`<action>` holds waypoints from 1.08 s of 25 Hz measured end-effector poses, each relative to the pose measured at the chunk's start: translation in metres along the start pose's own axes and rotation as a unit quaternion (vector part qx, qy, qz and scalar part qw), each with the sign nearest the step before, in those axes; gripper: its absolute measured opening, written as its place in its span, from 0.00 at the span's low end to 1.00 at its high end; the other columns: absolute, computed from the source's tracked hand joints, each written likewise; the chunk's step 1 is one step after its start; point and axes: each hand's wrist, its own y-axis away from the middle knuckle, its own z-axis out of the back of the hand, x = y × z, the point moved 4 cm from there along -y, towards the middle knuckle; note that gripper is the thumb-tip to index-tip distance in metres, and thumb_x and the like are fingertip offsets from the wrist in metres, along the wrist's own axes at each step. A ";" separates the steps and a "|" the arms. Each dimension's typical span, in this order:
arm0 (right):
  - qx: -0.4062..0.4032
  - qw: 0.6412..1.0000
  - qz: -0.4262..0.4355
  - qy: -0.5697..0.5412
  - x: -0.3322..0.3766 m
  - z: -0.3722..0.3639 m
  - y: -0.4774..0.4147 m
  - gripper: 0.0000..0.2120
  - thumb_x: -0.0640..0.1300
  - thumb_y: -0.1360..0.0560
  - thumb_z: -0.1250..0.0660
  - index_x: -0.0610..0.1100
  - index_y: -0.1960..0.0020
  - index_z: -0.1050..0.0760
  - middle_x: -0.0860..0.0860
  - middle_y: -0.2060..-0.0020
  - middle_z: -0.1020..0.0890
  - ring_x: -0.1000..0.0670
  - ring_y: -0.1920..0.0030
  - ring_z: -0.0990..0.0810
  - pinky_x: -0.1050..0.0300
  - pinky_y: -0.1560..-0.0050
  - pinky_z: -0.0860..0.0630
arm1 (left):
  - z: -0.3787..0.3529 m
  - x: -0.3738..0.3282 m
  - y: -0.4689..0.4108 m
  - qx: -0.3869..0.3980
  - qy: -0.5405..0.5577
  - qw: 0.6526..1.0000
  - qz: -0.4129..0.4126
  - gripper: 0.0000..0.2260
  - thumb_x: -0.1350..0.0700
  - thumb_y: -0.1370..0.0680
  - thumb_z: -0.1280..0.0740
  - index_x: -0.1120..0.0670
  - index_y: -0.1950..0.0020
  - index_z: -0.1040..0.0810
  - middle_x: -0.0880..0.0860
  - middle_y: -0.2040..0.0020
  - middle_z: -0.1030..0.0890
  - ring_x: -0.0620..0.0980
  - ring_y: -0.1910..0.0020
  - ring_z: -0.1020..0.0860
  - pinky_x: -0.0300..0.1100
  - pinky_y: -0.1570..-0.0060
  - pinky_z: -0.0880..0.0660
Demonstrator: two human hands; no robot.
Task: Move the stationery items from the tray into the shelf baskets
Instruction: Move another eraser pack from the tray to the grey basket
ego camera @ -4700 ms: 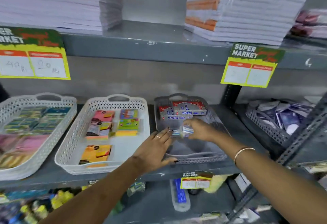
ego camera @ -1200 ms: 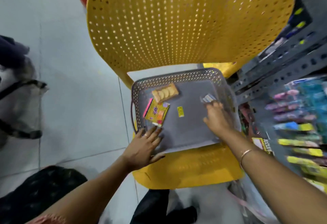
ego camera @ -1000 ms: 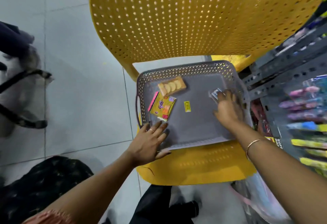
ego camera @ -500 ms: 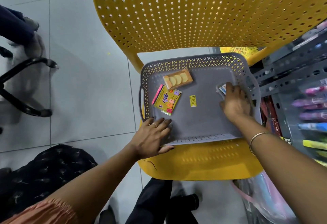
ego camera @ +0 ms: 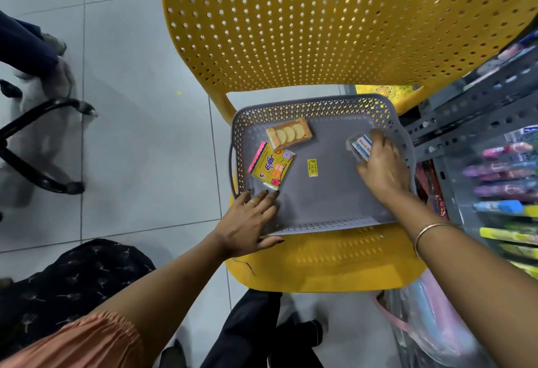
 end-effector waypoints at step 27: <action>-0.262 0.912 -0.308 -0.067 -0.205 0.528 0.438 0.32 0.39 0.30 0.30 0.38 0.30 0.38 0.40 0.34 0.27 0.44 0.36 0.26 0.58 0.38 0.32 | 0.436 -0.467 -0.132 -0.250 0.022 0.835 -0.490 0.37 0.32 0.24 0.55 0.61 0.37 0.27 0.63 0.32 0.31 0.62 0.35 0.31 0.54 0.38 0.36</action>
